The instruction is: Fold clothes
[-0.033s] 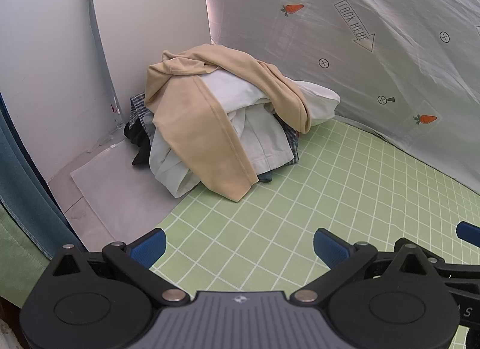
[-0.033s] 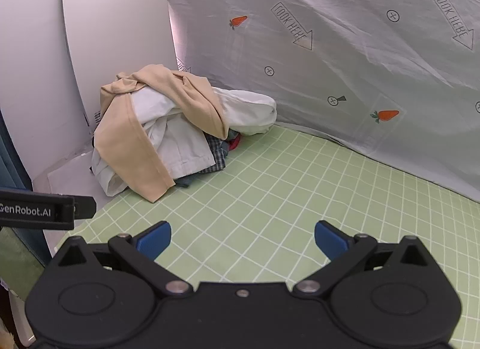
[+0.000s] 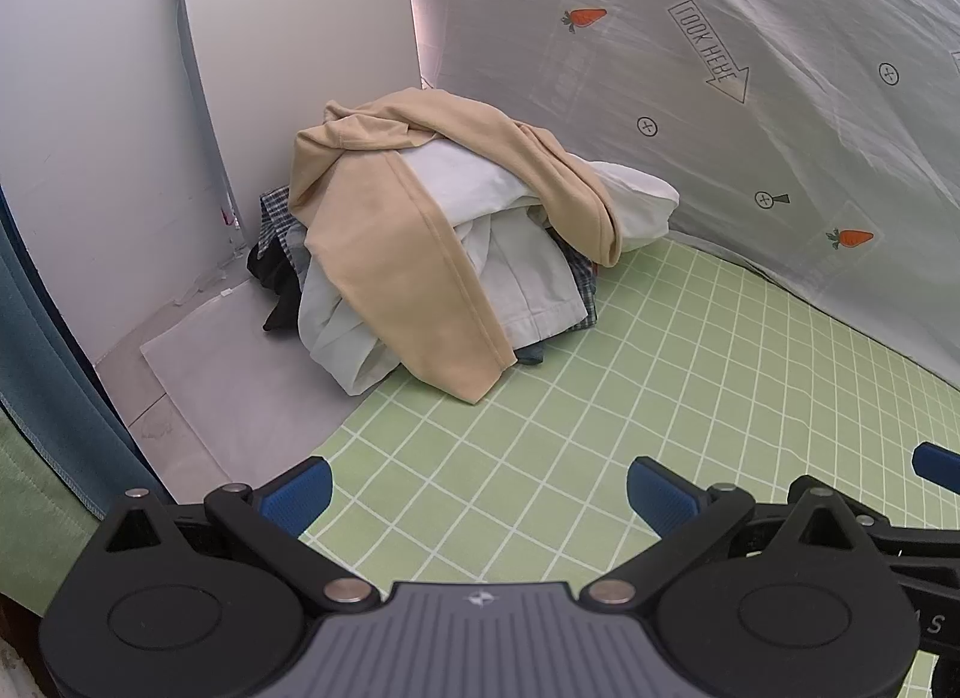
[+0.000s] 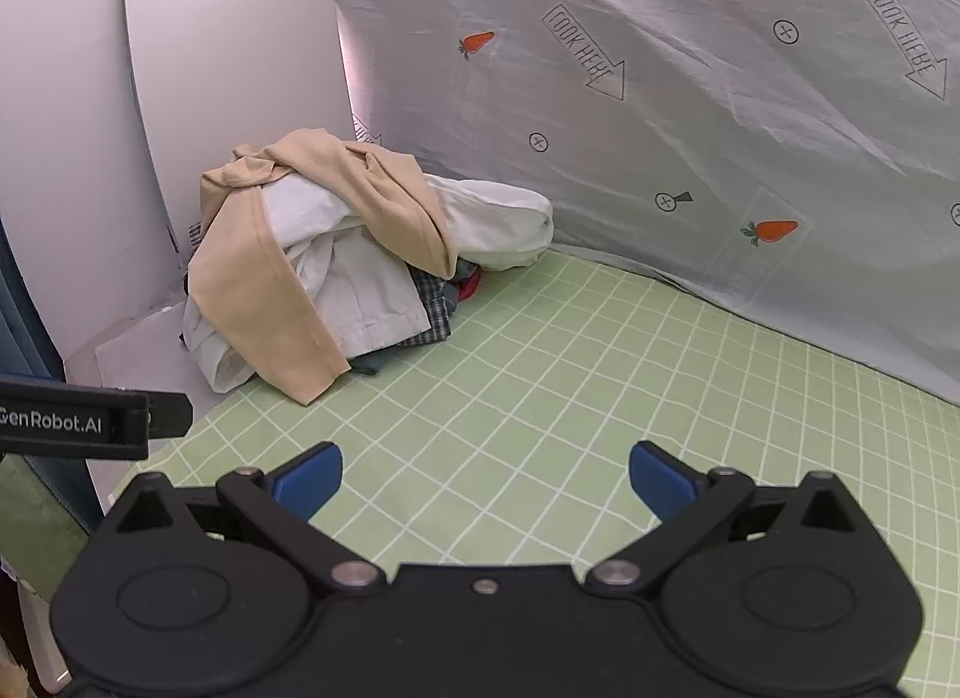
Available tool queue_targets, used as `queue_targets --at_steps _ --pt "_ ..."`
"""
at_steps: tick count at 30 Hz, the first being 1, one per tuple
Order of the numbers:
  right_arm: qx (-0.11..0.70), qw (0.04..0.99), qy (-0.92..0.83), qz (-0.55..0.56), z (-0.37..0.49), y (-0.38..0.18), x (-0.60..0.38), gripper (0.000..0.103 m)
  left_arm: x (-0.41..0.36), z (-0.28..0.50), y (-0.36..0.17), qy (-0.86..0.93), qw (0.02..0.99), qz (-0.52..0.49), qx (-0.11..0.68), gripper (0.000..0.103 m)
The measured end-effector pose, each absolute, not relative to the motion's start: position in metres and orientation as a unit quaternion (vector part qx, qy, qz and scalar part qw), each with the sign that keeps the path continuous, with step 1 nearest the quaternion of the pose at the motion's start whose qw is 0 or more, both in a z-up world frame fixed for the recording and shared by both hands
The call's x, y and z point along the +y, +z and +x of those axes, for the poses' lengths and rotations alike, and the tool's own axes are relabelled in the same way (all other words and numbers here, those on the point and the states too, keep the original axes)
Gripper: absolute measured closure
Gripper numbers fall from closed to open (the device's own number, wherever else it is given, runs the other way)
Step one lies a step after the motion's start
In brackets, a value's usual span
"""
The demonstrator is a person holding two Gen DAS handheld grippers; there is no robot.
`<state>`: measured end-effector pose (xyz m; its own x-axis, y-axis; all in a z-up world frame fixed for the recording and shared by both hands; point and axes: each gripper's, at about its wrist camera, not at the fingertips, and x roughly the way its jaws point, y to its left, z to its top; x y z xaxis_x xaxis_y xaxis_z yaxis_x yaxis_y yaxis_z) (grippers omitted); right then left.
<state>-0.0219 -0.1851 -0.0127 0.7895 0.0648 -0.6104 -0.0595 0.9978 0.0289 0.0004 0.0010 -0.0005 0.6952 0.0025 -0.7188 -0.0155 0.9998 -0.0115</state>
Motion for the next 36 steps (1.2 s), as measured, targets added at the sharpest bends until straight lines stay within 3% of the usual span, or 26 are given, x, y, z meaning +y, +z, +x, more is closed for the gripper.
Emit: queue_targets --at_steps 36 --pt "0.327 0.944 0.040 0.002 -0.022 -0.013 -0.185 0.000 -0.005 -0.001 -0.003 0.018 0.923 0.001 0.386 0.000"
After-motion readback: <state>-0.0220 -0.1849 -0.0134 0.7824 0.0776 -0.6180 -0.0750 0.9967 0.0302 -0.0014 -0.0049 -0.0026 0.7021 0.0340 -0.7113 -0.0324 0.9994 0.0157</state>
